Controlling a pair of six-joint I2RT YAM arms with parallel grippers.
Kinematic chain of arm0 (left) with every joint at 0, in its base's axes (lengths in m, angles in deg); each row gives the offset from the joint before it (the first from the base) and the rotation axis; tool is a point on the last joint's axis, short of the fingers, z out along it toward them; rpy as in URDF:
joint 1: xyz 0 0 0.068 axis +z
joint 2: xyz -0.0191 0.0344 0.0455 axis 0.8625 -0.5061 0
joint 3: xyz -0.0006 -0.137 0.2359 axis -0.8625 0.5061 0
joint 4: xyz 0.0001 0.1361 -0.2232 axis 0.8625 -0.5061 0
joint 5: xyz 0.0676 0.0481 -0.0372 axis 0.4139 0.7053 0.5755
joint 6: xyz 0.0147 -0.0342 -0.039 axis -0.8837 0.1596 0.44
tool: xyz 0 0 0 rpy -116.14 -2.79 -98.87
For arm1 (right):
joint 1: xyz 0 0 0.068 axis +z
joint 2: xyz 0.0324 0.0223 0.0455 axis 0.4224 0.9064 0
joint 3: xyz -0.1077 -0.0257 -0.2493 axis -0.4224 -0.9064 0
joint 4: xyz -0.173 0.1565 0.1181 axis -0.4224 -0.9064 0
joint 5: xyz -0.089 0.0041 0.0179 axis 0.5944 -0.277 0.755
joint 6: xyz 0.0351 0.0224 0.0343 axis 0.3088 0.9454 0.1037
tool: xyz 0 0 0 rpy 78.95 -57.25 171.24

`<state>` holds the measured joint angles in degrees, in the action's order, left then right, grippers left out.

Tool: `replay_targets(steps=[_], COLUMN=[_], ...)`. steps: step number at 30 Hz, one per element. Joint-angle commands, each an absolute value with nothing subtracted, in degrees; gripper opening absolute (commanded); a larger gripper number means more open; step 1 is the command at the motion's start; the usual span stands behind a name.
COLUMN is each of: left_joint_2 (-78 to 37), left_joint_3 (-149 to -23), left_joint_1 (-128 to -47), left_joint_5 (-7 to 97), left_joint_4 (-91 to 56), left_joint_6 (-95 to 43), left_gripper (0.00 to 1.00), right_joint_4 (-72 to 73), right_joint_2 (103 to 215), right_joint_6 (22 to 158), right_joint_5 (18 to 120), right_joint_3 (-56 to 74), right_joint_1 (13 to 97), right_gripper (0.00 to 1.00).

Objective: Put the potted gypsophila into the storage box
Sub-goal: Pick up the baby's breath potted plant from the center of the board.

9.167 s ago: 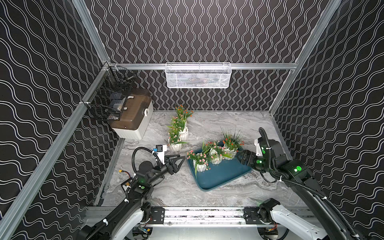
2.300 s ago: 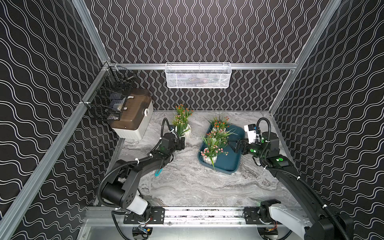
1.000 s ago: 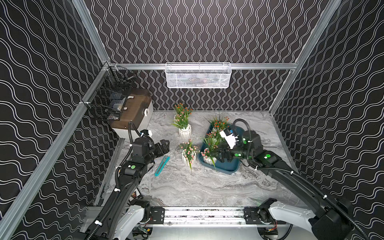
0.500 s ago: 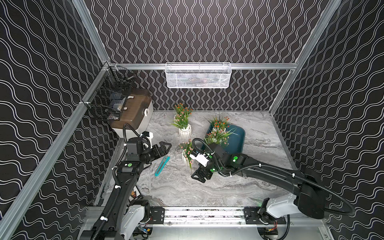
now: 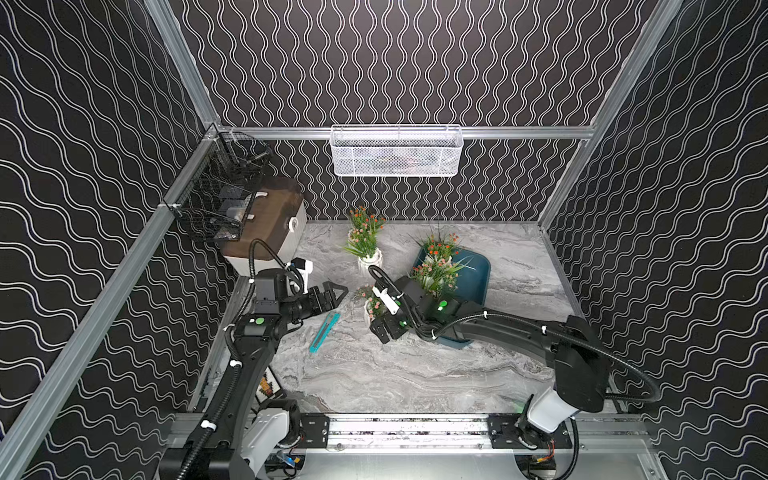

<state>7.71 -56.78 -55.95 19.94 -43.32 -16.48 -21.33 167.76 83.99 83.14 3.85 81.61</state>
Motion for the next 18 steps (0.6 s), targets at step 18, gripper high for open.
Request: replay_targets(steps=[18], left_joint_2=[8.2], left_joint_3=[-56.8], left_joint_1=[-55.9], left_joint_5=[19.4], left_joint_4=[-45.1], left_joint_6=[-20.2], left_gripper=[0.98], right_joint_4=[-18.5], right_joint_2=[180.6], right_joint_6=[86.0], right_joint_5=[92.5], right_joint_3=[12.2], right_joint_1=[81.7], right_gripper=[0.99])
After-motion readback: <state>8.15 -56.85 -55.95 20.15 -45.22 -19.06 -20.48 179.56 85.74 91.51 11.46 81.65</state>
